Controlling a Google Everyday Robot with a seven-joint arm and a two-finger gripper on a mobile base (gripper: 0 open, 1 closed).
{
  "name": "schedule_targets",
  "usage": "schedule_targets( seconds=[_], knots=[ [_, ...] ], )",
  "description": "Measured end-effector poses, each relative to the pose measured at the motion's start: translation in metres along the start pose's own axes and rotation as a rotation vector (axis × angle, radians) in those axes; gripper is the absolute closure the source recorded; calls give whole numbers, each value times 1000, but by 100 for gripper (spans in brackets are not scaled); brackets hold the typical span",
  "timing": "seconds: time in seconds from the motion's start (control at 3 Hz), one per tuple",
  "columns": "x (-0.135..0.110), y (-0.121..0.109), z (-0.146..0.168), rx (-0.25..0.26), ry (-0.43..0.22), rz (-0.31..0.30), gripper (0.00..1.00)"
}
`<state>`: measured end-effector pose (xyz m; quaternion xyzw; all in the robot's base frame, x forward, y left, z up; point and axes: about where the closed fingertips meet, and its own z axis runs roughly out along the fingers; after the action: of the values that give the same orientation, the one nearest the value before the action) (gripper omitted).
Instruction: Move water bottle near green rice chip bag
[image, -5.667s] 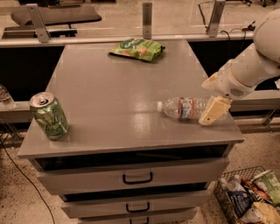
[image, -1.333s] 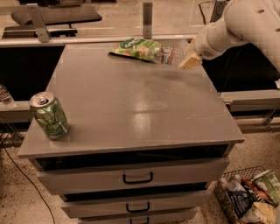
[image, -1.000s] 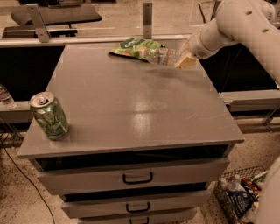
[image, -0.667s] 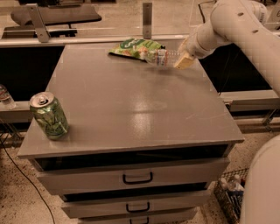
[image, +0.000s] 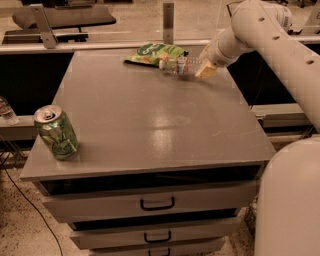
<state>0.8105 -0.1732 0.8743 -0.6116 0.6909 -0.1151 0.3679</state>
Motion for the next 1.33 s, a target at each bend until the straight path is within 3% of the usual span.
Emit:
schedule_targets(
  seconds=[0.33, 0.67, 1.33],
  knots=[
    [1, -1, 9, -4, 6, -8, 15],
    [2, -3, 13, -2, 11, -12, 0],
    [1, -7, 7, 3, 11, -10, 0]
  ],
)
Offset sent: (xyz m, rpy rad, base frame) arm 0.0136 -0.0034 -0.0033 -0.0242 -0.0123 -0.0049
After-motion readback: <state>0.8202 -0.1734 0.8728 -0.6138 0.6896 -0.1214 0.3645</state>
